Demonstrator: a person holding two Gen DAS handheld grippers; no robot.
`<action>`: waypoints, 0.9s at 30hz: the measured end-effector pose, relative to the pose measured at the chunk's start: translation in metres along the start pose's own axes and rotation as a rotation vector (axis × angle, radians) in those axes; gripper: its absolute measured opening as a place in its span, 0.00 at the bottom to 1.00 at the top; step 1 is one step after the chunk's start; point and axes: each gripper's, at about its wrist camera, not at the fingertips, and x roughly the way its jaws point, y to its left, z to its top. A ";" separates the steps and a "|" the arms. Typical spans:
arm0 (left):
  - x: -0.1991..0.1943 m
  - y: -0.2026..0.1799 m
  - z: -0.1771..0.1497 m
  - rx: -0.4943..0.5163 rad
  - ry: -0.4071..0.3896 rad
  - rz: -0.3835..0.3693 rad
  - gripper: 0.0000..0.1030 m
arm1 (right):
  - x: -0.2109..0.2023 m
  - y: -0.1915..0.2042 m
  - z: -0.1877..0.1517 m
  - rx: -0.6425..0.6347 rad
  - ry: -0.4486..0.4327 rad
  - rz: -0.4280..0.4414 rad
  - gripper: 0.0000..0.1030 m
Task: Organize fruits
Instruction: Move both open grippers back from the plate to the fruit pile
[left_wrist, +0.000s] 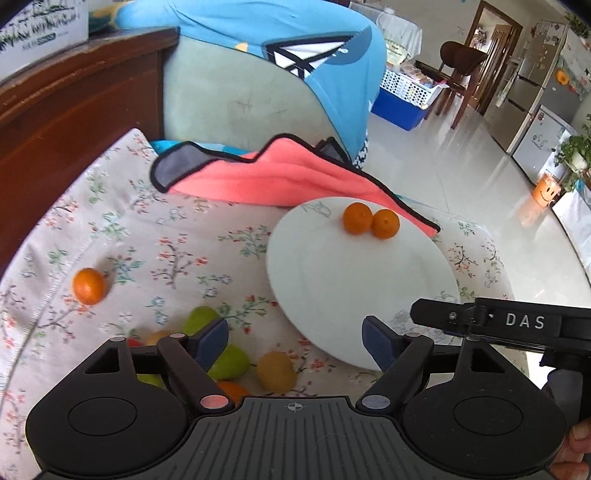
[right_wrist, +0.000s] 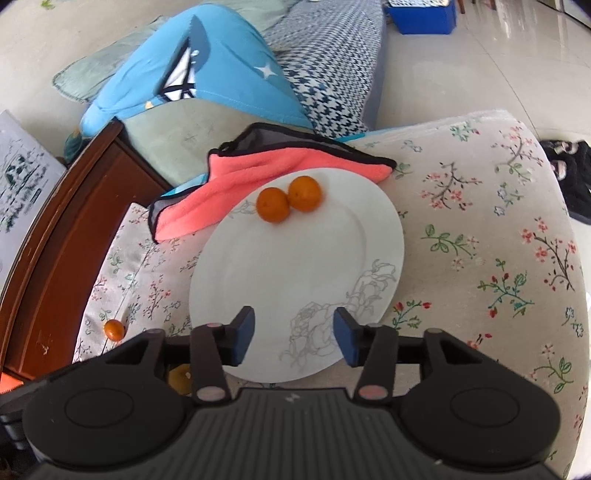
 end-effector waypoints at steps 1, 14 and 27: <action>-0.004 0.004 0.000 -0.001 -0.002 -0.003 0.81 | -0.001 0.002 -0.001 -0.013 -0.003 0.004 0.50; -0.058 0.060 -0.022 -0.068 -0.032 0.041 0.84 | -0.018 0.034 -0.035 -0.189 0.042 0.071 0.60; -0.066 0.086 -0.056 -0.046 -0.010 0.150 0.84 | -0.025 0.064 -0.088 -0.363 0.155 0.166 0.60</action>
